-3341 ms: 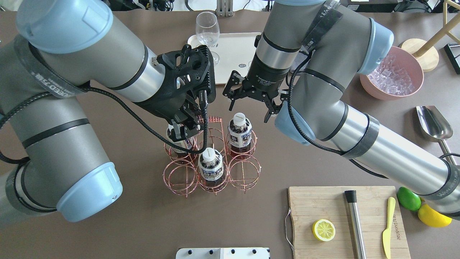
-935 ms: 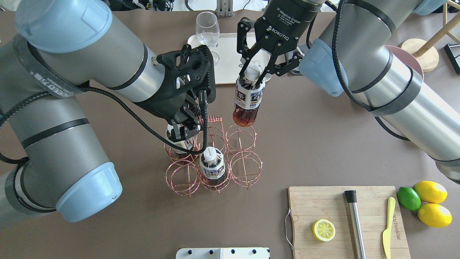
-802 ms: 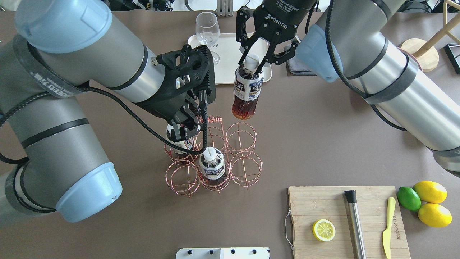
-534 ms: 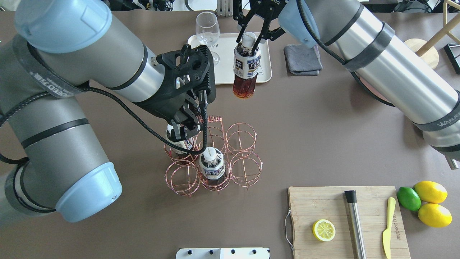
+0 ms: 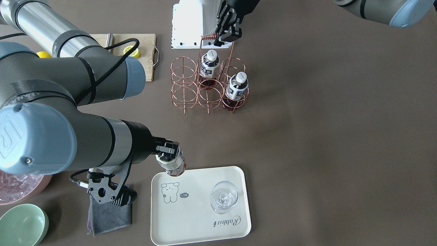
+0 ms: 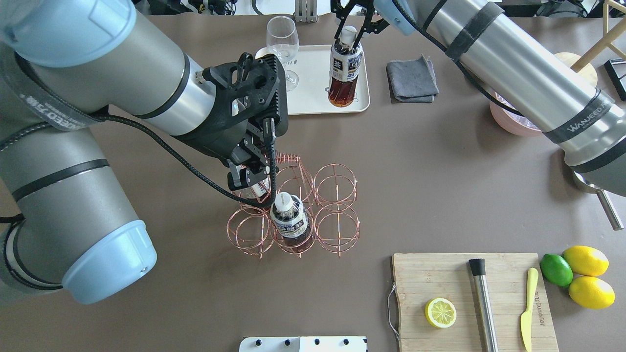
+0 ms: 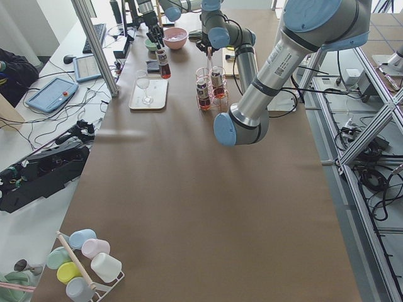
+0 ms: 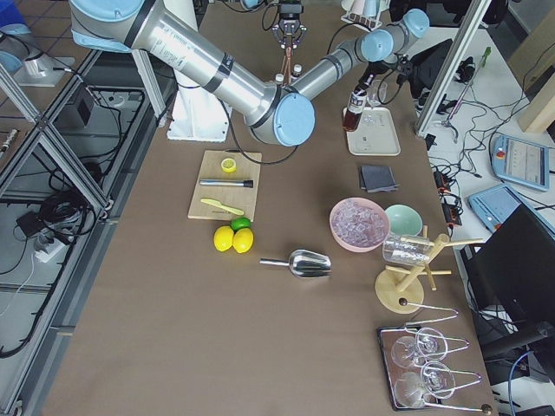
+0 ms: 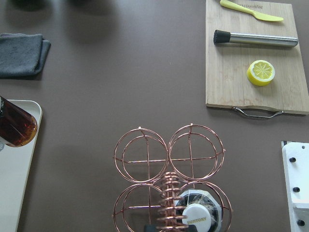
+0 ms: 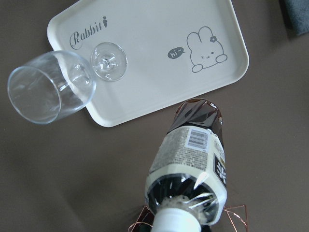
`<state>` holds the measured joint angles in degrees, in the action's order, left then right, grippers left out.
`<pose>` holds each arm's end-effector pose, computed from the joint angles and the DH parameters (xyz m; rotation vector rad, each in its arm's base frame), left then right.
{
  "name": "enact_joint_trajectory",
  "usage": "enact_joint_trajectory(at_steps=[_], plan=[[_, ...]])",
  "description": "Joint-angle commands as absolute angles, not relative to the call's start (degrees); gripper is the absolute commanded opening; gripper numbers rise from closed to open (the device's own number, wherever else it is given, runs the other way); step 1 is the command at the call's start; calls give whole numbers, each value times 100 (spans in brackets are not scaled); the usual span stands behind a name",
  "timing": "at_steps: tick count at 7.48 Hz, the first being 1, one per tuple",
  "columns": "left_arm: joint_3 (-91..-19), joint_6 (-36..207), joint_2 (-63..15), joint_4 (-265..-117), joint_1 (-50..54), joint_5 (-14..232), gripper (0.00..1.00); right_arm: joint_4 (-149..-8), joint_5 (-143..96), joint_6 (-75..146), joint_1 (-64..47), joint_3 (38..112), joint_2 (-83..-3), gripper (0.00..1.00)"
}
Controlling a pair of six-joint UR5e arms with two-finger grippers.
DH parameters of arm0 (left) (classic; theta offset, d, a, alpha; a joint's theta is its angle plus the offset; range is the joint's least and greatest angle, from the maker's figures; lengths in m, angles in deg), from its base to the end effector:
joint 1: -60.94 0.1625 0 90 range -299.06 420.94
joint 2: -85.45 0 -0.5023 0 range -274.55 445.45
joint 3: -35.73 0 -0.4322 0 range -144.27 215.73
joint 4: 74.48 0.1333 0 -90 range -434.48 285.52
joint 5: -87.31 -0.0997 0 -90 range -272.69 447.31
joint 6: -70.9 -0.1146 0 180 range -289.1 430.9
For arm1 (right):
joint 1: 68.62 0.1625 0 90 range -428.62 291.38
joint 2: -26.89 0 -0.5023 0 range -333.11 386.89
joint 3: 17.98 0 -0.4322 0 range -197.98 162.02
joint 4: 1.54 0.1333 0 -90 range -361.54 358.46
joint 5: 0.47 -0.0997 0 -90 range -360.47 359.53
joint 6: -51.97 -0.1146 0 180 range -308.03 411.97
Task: Take tea from basket to plate
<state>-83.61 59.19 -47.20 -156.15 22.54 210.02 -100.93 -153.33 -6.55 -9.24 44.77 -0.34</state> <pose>0.4295 -0.4315 0.0744 0.9077 0.9155 1.2765 -0.4370 -0.7999 0.1443 -0.4639 -1.0530 0.1821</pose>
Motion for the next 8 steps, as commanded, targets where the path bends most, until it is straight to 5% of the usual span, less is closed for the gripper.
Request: enact_joint_trajectory(at_steps=[1,5,8], plan=[[-8546,5930,-4708,-15569,2044,21018,0,-9131,-15297,-595,-920,3444,156,0],[-8758,5887,-4349,-15411,782,21639,0,-8118,-14744,-560,-1026,2449,569,0],[-8618,5773,-3910,-15420,-406,22081,0,-8091,-14629,-551,-1087,2420,659,0]])
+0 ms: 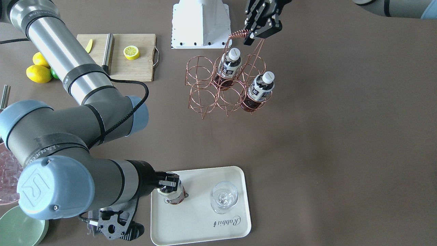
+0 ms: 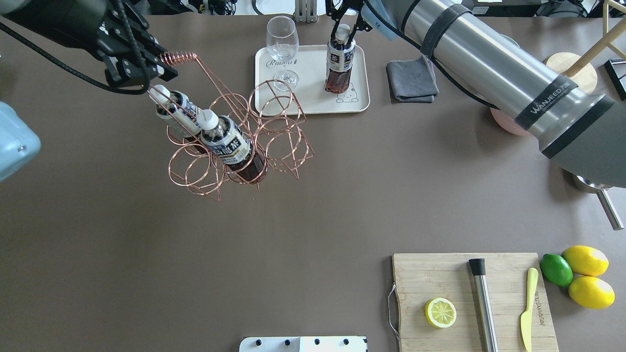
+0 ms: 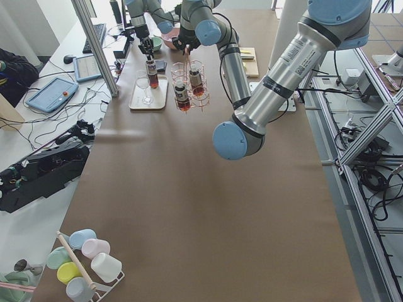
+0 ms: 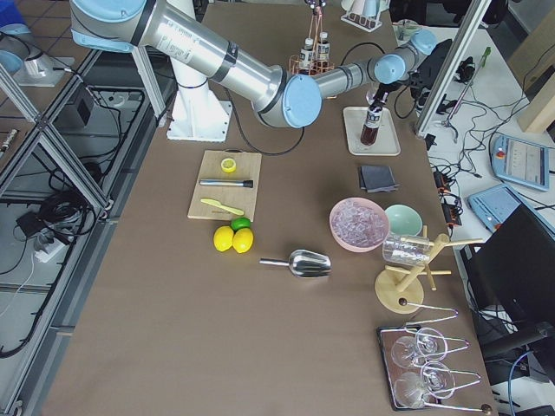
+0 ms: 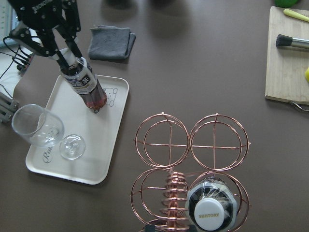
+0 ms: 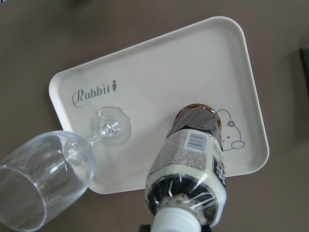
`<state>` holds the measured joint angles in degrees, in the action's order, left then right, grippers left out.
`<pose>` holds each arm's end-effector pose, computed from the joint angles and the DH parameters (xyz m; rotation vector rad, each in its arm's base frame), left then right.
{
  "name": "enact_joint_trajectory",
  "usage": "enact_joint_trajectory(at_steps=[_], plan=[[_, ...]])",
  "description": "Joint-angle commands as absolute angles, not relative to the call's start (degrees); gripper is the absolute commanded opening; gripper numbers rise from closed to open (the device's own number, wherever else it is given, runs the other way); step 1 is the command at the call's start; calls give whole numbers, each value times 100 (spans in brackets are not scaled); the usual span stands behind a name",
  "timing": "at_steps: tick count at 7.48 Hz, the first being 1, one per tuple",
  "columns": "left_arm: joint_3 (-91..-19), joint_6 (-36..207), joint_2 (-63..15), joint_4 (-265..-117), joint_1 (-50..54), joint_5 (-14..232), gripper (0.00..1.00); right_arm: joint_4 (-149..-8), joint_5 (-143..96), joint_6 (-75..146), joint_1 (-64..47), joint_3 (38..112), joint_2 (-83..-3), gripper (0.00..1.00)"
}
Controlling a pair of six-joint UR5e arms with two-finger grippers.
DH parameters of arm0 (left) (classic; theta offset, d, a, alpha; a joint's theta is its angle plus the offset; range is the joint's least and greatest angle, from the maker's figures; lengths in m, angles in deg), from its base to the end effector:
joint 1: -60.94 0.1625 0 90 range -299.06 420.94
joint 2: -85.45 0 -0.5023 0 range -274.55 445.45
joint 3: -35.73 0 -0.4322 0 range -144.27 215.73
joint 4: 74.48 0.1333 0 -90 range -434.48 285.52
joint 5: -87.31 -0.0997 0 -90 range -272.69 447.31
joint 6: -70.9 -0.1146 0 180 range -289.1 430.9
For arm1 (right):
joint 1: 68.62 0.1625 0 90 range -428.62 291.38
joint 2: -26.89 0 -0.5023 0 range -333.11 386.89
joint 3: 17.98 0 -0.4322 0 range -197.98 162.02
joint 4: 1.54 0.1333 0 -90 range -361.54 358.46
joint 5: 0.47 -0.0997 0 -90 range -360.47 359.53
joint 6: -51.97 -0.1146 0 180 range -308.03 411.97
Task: Take tea from basket to plate
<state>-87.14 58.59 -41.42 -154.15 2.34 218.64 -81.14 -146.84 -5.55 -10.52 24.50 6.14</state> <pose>0.2508 -0.5215 0.1168 0.9091 0.8482 1.0398 -0.4907 -0.8600 0.1812 -0.3069 -1.0391 0.1269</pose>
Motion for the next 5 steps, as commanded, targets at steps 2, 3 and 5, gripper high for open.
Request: enact_joint_trajectory(at_steps=[2,3,5], plan=[[-8442,5273,-3550,-15411,-925,22090,0,-8004,-14567,-551,-1140,2429,667,100],[-8398,5019,-3383,-15411,-1163,22090,0,-7977,-14567,-559,-1140,2438,676,100],[-8153,4194,-3154,-15411,-1716,22090,0,-8047,-14576,-655,-1201,2944,616,100]])
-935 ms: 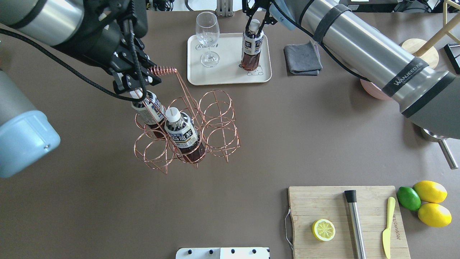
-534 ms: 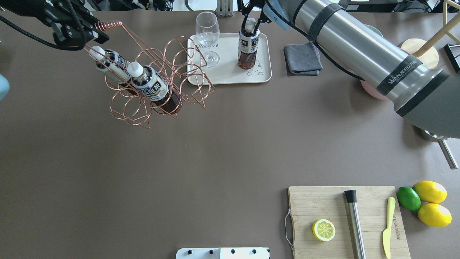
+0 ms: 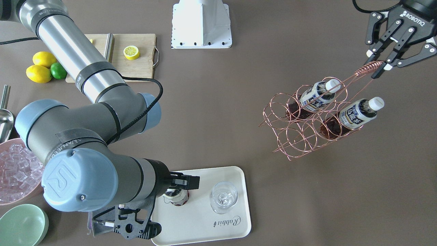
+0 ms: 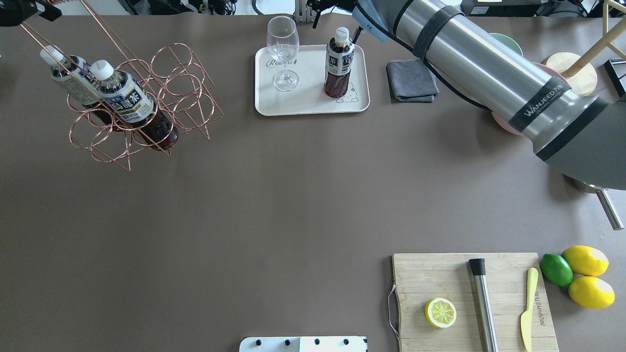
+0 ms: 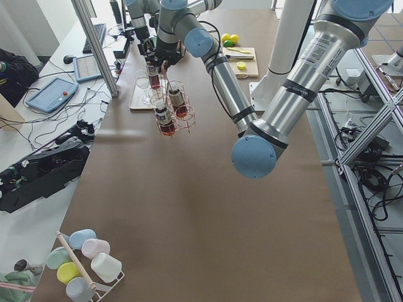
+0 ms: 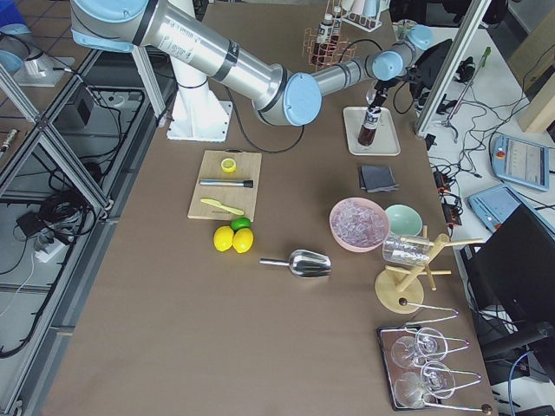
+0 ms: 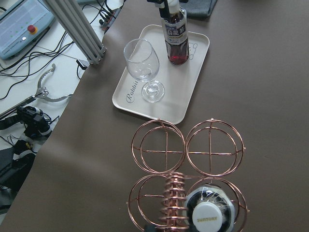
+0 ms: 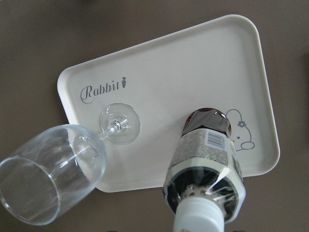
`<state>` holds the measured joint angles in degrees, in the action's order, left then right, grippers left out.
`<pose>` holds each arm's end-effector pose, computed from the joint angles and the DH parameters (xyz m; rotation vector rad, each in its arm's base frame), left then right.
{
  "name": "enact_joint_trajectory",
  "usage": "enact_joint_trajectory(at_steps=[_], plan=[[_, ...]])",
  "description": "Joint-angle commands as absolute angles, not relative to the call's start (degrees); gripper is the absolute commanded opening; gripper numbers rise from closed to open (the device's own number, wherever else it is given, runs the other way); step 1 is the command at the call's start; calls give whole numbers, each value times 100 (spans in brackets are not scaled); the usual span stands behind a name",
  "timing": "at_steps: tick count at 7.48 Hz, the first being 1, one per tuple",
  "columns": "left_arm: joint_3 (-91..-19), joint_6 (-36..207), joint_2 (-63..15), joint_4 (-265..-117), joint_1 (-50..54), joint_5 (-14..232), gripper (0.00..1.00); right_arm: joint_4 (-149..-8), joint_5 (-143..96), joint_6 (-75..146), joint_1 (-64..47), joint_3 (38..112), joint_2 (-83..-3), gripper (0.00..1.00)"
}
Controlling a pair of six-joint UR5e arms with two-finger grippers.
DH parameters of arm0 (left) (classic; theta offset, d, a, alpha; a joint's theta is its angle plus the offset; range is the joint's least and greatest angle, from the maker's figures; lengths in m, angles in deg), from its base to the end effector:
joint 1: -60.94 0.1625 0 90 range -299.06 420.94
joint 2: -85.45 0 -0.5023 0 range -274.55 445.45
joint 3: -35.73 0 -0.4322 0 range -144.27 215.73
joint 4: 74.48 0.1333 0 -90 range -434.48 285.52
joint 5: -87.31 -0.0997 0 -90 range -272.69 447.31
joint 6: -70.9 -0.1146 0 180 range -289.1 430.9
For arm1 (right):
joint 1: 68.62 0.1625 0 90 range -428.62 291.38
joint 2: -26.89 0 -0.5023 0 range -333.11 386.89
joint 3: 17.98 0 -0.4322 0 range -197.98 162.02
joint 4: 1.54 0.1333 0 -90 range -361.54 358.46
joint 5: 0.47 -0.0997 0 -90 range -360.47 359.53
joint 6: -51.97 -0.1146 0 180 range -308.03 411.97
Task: Take tea from basket to plate
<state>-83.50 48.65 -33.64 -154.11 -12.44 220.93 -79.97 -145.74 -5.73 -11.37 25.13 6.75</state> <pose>0.1195 -0.5900 0.2152 0.8599 0.7006 0.9281 -0.5019 -0.8527 0.1640 -0.2715 -1.0482 0.1015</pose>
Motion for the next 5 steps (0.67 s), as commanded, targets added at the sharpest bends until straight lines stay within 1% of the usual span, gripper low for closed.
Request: enact_joint_trajectory(at_steps=[1,3,4,5], plan=[[-8064,3685,-2996,-15411,-1910,22090,0,-8151,-14628,-656,-1202,3357,389,100],[-7531,2264,-2854,-15419,-2358,22081,0,-9053,-14672,-569,-1167,5171,-716,100],[-7179,1595,-2863,-15428,-2500,22012,0,-9319,-14672,-560,-1080,5807,-1130,100],[-6784,1145,-2880,-15515,-2606,22020,0,-9382,-14672,-542,-1070,6291,-1508,100]])
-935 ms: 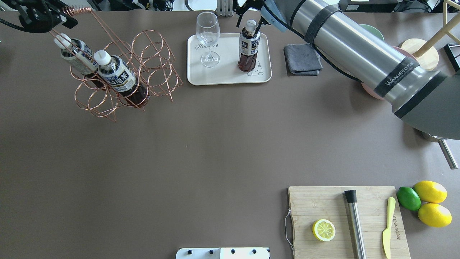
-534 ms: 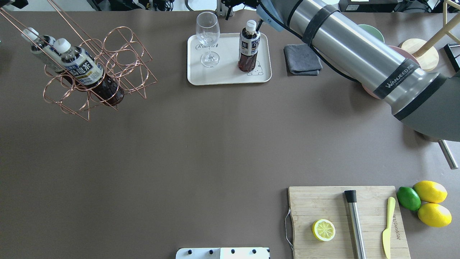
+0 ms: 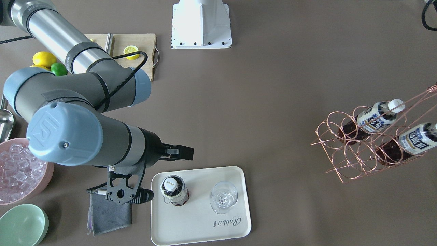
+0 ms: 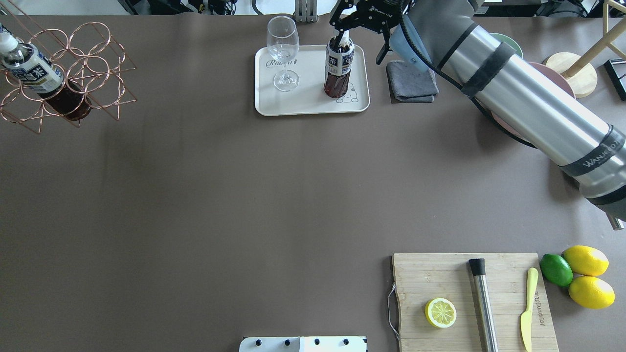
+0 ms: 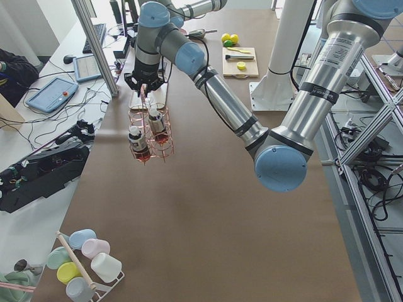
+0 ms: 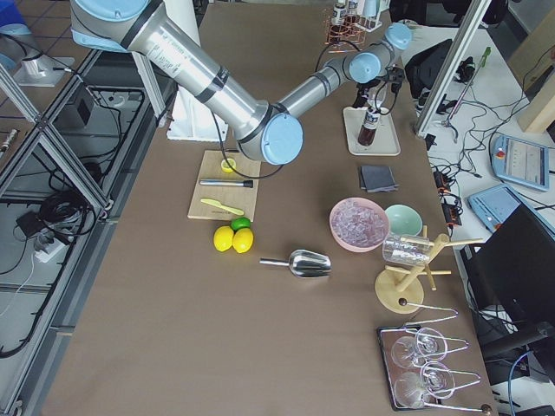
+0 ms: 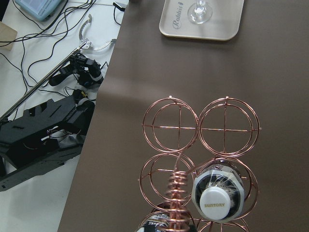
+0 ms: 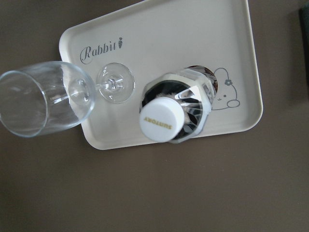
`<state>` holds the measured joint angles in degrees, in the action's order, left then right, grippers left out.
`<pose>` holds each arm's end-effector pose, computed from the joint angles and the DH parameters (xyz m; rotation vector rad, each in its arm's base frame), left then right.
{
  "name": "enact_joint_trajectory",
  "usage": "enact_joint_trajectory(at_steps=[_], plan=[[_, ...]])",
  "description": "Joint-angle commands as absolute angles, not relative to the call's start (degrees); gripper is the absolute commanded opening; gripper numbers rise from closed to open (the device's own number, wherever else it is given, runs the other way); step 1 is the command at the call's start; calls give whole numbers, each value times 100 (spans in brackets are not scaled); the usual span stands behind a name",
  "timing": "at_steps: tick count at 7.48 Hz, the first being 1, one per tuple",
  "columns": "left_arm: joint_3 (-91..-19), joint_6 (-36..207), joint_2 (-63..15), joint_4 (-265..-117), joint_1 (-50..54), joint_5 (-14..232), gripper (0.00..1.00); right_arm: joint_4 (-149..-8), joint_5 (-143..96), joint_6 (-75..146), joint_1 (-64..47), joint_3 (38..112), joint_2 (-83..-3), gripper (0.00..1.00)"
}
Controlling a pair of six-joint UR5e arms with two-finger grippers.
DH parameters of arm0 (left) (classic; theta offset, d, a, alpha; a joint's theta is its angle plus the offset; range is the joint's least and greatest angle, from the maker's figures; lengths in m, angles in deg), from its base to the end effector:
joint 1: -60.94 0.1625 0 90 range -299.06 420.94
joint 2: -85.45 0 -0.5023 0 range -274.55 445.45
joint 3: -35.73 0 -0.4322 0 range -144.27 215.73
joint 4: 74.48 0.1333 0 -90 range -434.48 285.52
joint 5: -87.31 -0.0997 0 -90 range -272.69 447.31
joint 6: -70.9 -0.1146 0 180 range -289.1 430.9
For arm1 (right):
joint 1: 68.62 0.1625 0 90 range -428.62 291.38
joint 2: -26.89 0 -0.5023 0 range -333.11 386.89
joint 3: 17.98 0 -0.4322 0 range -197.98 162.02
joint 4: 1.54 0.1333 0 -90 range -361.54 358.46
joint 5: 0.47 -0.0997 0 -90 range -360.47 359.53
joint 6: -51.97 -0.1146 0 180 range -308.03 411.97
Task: Take tea from basket to plate
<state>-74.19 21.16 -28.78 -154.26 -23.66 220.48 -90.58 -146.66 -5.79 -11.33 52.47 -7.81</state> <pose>0.0061 -0.6479 0.3332 0.8429 0.4905 1.1123 -0.4445 -0.7625 0.1875 -0.2565 -1.0787 0.0775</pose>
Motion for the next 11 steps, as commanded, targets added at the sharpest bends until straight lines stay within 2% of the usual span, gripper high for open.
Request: enact_joint_trajectory(at_steps=[1,3,5,7,8,11], plan=[[-6485,844,-2924,-15682,-2702,22029,0,-9383,-14672,-524,-1053,6714,-1869,100],[-5966,797,-3081,-16077,-2747,22020,0,-9392,-14655,-35,-1035,7602,-2922,100],[-5098,789,-3389,-16856,-2721,22020,0,-9392,-14541,282,-1035,8070,-3679,100],[-4236,378,-3783,-17317,-2703,22002,0,-9392,-14121,1578,-904,8491,-4706,100],[-4188,358,-3838,-17318,-2686,21967,0,-9383,-13875,2090,-851,8755,-5199,100],[-4031,402,-3909,-17606,-2405,21485,0,-9357,-13864,2917,-561,8915,-5886,100]])
